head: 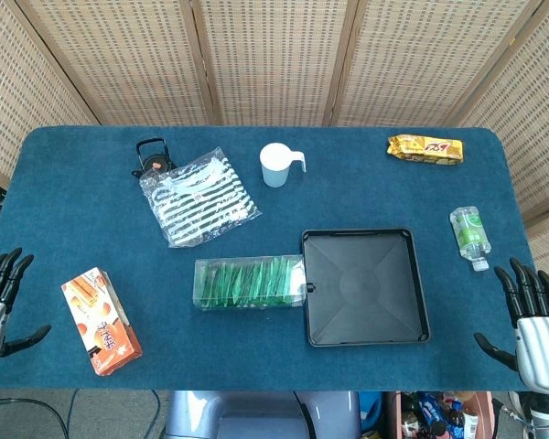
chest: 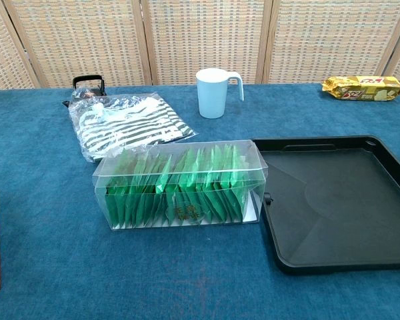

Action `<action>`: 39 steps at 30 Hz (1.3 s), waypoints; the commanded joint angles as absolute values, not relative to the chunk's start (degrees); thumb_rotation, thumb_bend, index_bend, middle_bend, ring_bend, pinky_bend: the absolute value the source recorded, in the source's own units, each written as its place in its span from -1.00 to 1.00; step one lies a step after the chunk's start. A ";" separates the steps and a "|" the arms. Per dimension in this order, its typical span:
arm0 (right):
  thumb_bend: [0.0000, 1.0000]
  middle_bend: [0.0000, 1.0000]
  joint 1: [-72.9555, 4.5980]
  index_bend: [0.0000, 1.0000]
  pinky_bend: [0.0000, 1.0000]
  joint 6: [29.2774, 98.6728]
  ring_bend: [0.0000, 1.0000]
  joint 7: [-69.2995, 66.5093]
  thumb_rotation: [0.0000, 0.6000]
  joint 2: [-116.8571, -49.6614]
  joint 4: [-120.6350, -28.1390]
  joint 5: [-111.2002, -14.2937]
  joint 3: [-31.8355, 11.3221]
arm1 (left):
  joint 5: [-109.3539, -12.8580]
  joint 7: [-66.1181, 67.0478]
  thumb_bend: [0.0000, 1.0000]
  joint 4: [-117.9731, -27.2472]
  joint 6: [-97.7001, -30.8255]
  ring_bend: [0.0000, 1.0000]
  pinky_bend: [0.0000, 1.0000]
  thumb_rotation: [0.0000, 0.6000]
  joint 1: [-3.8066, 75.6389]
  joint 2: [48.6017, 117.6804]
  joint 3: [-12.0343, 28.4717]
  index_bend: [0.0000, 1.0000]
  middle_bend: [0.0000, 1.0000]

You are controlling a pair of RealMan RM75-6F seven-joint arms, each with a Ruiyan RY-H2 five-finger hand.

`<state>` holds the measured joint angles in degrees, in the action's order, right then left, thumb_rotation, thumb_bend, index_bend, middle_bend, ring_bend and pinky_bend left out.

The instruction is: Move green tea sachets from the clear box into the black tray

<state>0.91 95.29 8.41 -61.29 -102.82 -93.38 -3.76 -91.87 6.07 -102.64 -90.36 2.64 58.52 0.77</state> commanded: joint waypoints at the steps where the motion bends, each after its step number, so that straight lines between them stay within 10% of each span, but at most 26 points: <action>1: -1.00 -1.00 0.94 -1.00 -1.00 95.26 -1.00 8.32 1.00 -61.28 -102.82 -93.33 -3.77 | -91.90 5.97 -0.75 -102.69 -90.32 -1.00 -1.00 1.00 2.57 58.43 0.67 -1.00 -1.00; 12: -1.00 -1.00 -2.49 -0.97 -1.00 89.67 -1.00 4.14 1.00 -60.27 -102.87 -94.86 -3.40 | -92.01 6.37 -0.75 -102.67 -90.68 -1.00 -1.00 1.00 2.32 58.46 0.77 -1.00 -1.00; 22: -1.00 -1.00 -27.50 -0.76 -1.00 58.69 -1.00 -12.58 1.00 -55.90 -109.60 -97.22 -8.76 | -89.93 7.40 -0.75 -101.79 -89.84 -1.00 -1.00 1.00 2.93 59.65 1.96 -1.00 -1.00; 39: -0.64 -1.00 -51.37 -0.67 -1.00 38.67 -1.00 12.31 1.00 -73.74 -106.30 -63.45 -15.34 | -85.62 6.77 -0.75 -100.93 -87.18 -1.00 -1.00 1.00 3.99 59.78 3.36 -1.00 -1.00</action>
<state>-47.03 40.63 6.65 -69.73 -107.94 -69.82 -14.97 -85.65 6.80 -100.94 -87.22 3.96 59.79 3.34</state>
